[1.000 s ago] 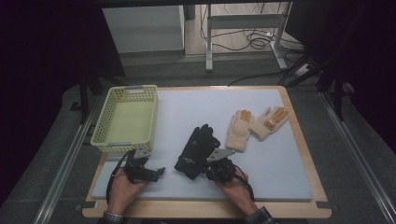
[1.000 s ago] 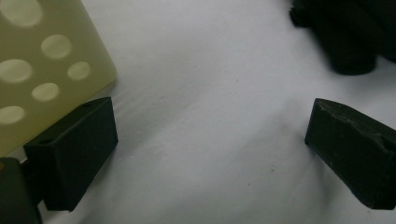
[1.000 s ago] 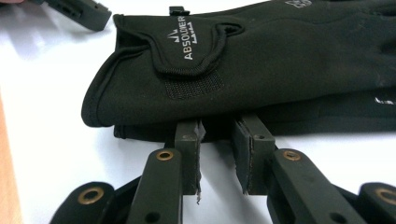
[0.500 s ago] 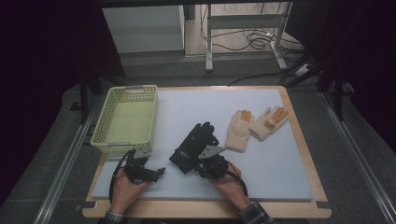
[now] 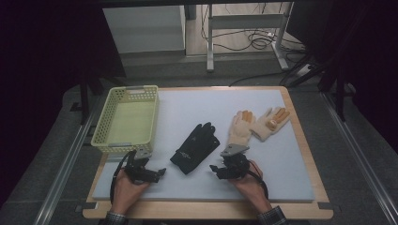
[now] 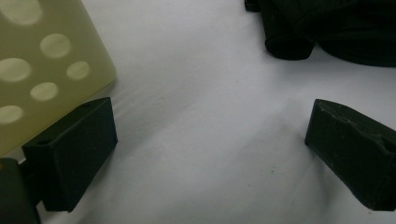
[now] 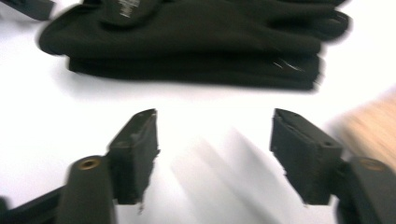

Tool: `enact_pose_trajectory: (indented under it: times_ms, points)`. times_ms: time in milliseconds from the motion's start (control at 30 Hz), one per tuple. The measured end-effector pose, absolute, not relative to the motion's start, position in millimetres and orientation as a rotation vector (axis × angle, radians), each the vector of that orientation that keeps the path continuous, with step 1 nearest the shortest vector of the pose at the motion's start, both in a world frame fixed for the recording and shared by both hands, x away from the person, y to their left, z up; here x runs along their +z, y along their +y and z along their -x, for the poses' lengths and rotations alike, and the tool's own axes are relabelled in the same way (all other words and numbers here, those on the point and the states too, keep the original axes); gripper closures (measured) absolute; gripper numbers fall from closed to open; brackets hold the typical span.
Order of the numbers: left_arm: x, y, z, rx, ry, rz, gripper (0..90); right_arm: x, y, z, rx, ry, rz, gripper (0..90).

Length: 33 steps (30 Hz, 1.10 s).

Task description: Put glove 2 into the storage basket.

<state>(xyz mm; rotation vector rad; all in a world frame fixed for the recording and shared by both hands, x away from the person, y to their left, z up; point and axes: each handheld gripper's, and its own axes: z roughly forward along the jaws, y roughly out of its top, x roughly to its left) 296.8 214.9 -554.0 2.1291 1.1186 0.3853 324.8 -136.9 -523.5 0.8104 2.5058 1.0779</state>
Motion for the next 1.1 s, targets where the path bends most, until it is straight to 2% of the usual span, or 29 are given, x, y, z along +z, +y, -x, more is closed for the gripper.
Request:
enact_pose_trajectory:
  times_ms: [67,133,233,500,1100]
  points:
    - [-554.0,214.9,-296.8,0.385,1.119,-2.129,2.4,-523.0,-153.9,-326.8,1.085,2.497,-0.844,22.9]
    - [-554.0,214.9,-296.8,0.385,1.118,-2.129,2.4,-522.8,-159.8,-327.6,1.083,2.497,-0.852,21.6]
    - [-554.0,214.9,-296.8,0.385,1.118,-2.129,2.4,-522.8,-182.8,-330.0,1.060,2.463,-0.917,13.9]
    - [-553.7,215.0,-296.9,0.382,1.119,-2.131,2.4,-531.9,-210.7,-333.7,0.962,2.443,-0.994,4.6]
    - [-552.8,214.2,-295.2,0.389,1.114,-2.133,3.1,-534.9,-212.5,-333.9,0.970,2.437,-0.997,3.2]
